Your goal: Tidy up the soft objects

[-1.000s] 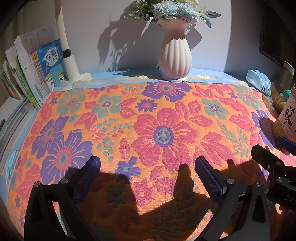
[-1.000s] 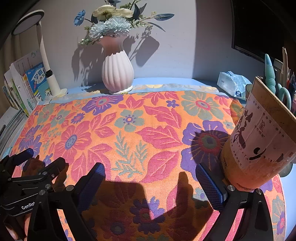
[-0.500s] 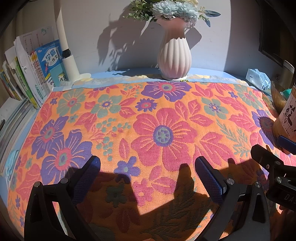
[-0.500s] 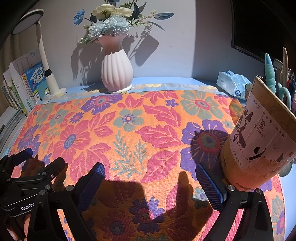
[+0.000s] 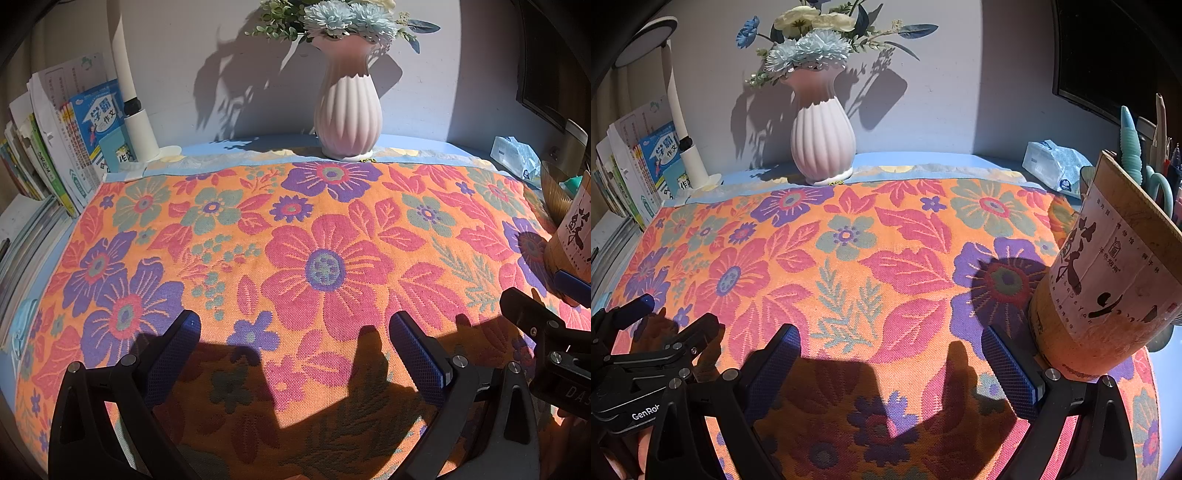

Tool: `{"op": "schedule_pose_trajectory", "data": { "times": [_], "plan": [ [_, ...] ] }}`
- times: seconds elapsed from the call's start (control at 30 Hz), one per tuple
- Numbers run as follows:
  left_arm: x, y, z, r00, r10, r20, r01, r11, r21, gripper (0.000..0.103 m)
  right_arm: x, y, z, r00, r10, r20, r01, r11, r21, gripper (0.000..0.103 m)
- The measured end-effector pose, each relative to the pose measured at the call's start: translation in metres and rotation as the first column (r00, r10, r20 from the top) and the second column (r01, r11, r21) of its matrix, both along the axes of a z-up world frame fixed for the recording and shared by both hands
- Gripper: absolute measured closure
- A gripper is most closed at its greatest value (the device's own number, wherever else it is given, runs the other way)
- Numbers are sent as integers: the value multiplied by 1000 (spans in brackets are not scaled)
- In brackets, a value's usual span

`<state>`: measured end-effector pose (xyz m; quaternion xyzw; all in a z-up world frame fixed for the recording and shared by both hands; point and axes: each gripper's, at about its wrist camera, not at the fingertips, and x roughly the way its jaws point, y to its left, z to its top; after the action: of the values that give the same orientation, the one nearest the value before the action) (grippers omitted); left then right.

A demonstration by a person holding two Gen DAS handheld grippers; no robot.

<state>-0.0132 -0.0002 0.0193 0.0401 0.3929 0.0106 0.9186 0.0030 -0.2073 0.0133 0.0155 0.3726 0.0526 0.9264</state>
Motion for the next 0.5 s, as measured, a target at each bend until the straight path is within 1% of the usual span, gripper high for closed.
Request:
{"op": "schedule_pose_trajectory", "data": {
  "times": [0.5],
  "plan": [
    [0, 0, 0, 1000, 1, -2, -1, 1000, 1, 1, 1, -1, 0, 1000, 0, -3, 0, 1000, -4, 5]
  ]
}}
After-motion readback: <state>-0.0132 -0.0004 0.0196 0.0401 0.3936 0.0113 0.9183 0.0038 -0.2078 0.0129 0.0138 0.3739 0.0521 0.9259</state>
